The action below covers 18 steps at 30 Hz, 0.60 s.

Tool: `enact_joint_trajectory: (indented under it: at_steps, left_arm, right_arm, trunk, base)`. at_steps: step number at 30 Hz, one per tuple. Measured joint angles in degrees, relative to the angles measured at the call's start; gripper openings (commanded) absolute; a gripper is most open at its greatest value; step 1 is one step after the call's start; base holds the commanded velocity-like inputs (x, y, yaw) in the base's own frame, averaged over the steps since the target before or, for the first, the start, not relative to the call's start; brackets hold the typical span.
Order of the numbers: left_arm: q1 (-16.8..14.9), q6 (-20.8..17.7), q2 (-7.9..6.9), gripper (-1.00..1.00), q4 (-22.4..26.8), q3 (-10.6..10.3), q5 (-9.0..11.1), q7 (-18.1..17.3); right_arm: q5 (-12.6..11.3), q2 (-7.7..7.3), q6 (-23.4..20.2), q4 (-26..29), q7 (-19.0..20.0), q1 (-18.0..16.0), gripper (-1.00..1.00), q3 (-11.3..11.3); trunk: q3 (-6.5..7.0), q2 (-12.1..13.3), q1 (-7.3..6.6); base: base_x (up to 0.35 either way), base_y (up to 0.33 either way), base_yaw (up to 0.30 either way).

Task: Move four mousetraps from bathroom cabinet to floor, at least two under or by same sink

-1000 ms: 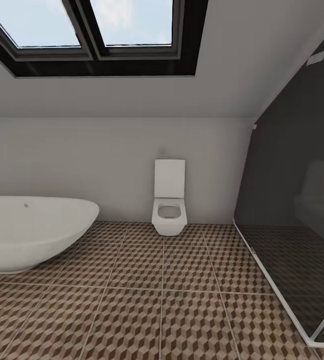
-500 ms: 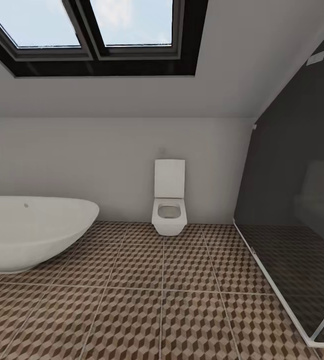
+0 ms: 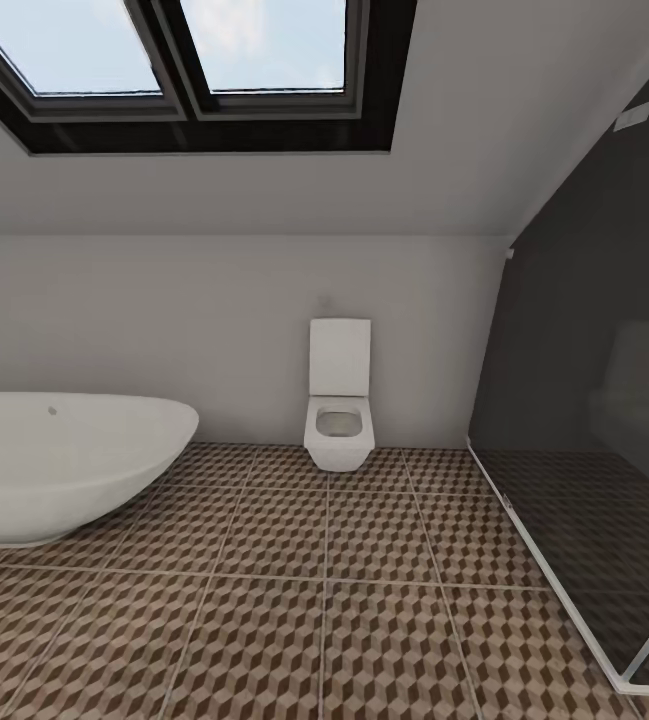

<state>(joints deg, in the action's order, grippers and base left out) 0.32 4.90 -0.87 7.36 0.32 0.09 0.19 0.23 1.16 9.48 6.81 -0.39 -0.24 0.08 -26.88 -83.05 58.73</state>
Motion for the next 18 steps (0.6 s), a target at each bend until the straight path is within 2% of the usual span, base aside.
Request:
enact_joint_trajectory:
  at_steps: [7, 16, 17, 18]
  left_arm:
    - [0.0, -0.15, -0.14, 1.0, 2.25, 0.02, -0.08, 0.12]
    - [0.0, -0.05, -0.02, 1.0, 5.15, 0.02, -0.12, 2.61]
    - [0.03, -0.02, -0.02, 1.0, 9.18, 0.04, -0.07, 4.44]
    - [0.02, 0.04, -0.04, 1.0, 17.61, 0.02, -0.02, 4.73]
  right_arm:
    - [0.07, -0.65, 2.25, 2.26, -0.01, 0.0, 1.0, 0.0]
    - [0.22, -0.81, 3.36, 5.17, -0.54, 0.0, 1.0, -0.01]
    - [0.22, -0.81, 3.36, 9.15, -0.75, 0.02, 1.0, -0.01]
    - [0.22, -0.81, 3.38, 17.63, -0.96, 0.02, 1.0, -0.01]
  trunk:
    - [0.0, 0.0, 0.0]
    - [0.0, 0.0, 0.0]
    - [-0.01, 0.0, 0.0]
    - [-0.01, 0.0, 0.0]
  base:
    - [0.0, 0.0, 0.0]
    - [0.0, 0.0, 0.0]
    - [0.0, 0.0, 0.0]
    - [0.0, 0.0, 0.0]
